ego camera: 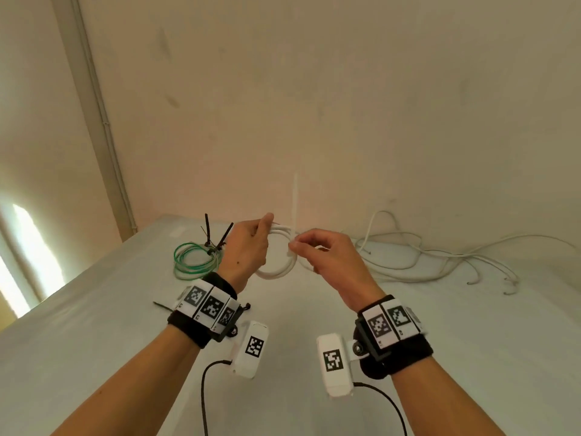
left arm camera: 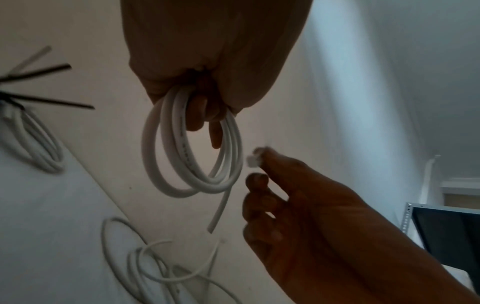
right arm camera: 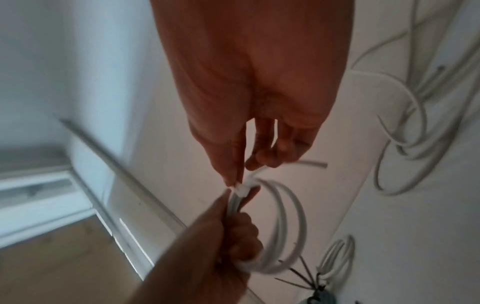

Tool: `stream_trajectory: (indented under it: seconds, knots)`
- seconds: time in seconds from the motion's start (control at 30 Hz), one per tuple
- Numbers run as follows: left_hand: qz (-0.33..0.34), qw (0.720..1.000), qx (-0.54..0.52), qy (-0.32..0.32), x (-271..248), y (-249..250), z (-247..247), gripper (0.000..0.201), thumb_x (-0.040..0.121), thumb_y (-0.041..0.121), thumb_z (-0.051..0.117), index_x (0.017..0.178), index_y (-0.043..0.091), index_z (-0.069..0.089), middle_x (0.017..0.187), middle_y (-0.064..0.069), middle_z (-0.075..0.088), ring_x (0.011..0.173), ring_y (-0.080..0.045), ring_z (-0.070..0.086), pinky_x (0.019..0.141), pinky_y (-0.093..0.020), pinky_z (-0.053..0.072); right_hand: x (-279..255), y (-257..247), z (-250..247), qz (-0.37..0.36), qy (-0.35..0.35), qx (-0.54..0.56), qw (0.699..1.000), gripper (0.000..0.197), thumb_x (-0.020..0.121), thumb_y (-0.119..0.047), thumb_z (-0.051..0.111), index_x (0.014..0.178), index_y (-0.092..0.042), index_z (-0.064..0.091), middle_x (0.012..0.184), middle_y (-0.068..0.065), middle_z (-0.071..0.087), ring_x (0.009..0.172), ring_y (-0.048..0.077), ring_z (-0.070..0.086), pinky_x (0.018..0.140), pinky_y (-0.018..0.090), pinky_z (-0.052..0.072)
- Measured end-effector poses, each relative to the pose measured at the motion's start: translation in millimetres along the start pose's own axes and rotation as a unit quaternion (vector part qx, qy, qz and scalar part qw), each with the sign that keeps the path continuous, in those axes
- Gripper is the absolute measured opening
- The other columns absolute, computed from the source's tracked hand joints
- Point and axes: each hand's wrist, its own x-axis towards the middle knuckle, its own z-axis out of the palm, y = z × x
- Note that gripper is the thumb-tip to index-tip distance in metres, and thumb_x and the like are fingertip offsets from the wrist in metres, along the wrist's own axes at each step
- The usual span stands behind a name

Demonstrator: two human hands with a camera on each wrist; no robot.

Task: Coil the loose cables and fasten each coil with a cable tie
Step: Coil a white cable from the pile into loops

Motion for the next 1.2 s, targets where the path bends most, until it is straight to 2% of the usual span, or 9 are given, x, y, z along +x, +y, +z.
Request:
stream_trajectory:
  seconds: [0.13,0.27,0.33,0.5,0.6,0.7,0.87,1.0,1.2]
  knots:
    - [-0.042,0.997,-0.059,-0.018,-0.8,12.4,28.3,0.045,0.108,0.044,0.045,0.080,0.009,0.053,0.065,-0.009,0.039,0.055,-0.019,0.039,0.043,-0.022,0.042,2.4,1.5,-3.1,-0.041,0.074,-0.104,0.991,0.010,0.088,-0.031,0.080,0.080,-0.025,0.083,0.056,-0.016,0.057,0.056,0.002,0.047,0.060,0.019,0.038]
    - [-0.044,0.991,-0.109,-0.069,-4.2,20.0,32.8,0.056,0.096,0.060,0.058,0.076,0.008,0.052,0.064,-0.008,0.033,0.052,-0.015,0.034,0.047,-0.023,0.040,5.7,2.5,-9.3,-0.033,0.118,-0.206,0.971,0.011,0.084,-0.044,0.082,0.090,-0.034,0.083,0.090,-0.009,0.055,0.085,0.008,0.054,0.072,0.028,0.043]
    - [-0.038,0.989,-0.109,-0.093,-5.0,20.9,33.5,0.064,0.093,0.058,0.065,0.083,-0.005,0.061,0.064,-0.008,0.032,0.053,-0.015,0.034,0.048,-0.023,0.040,5.4,2.7,-11.9,-0.044,0.118,-0.206,0.970,0.011,0.084,-0.040,0.083,0.092,-0.032,0.082,0.093,-0.007,0.051,0.090,0.010,0.054,0.074,0.027,0.043]
    - [-0.036,0.978,-0.167,-0.119,-5.2,18.7,34.0,0.045,0.098,0.043,0.065,0.101,-0.002,0.070,0.057,0.000,0.030,0.052,-0.015,0.028,0.049,-0.024,0.035,1.7,9.9,-13.0,-0.121,0.150,-0.282,0.940,0.009,0.083,-0.036,0.085,0.088,-0.029,0.082,0.092,-0.010,0.045,0.091,0.009,0.051,0.074,0.025,0.048]
    - [-0.027,0.969,-0.206,-0.138,-5.2,19.1,30.8,0.036,0.098,0.042,0.066,0.096,0.006,0.068,0.067,-0.006,0.022,0.055,-0.017,0.023,0.050,-0.025,0.032,-0.2,15.1,-15.1,-0.188,0.213,-0.232,0.930,0.019,0.082,-0.035,0.087,0.079,-0.023,0.072,0.092,-0.010,0.050,0.087,0.007,0.053,0.075,0.014,0.043]
    - [-0.011,0.961,-0.224,-0.164,-4.0,22.0,25.0,0.030,0.099,0.039,0.064,0.098,0.010,0.070,0.070,-0.004,0.018,0.056,-0.017,0.019,0.050,-0.024,0.028,3.2,12.2,-26.2,-0.136,0.267,-0.067,0.952,0.026,0.096,-0.042,0.070,0.086,-0.021,0.059,0.093,-0.004,0.061,0.087,0.012,0.058,0.081,0.023,0.044]
    - [0.030,0.962,-0.156,-0.221,-4.5,27.6,16.5,0.037,0.099,0.040,0.063,0.102,0.005,0.074,0.064,0.001,0.028,0.056,-0.015,0.026,0.051,-0.025,0.032,13.7,-0.1,-48.6,-0.007,0.120,-0.027,0.992,0.042,0.109,-0.050,0.039,0.107,-0.027,0.074,0.106,-0.013,0.076,0.107,0.004,0.067,0.105,0.037,0.048]
    - [0.092,0.970,-0.069,-0.216,-8.4,30.1,18.5,0.029,0.100,0.039,0.063,0.103,0.014,0.078,0.061,-0.002,0.046,0.056,-0.018,0.039,0.052,-0.026,0.041,14.3,-8.8,-44.1,0.063,-0.038,-0.029,0.997,0.067,0.109,-0.058,0.027,0.107,-0.017,0.080,0.096,0.003,0.081,0.099,0.017,0.077,0.106,0.043,0.052]
    - [0.152,0.970,-0.046,-0.182,-14.6,28.6,25.9,0.022,0.101,0.027,0.062,0.104,0.012,0.077,0.059,0.012,0.057,0.051,-0.008,0.043,0.048,-0.021,0.040,9.2,-15.0,-31.9,0.170,-0.055,0.048,0.983,0.068,0.108,-0.058,0.034,0.093,-0.005,0.074,0.086,0.012,0.074,0.082,0.025,0.071,0.098,0.050,0.059]
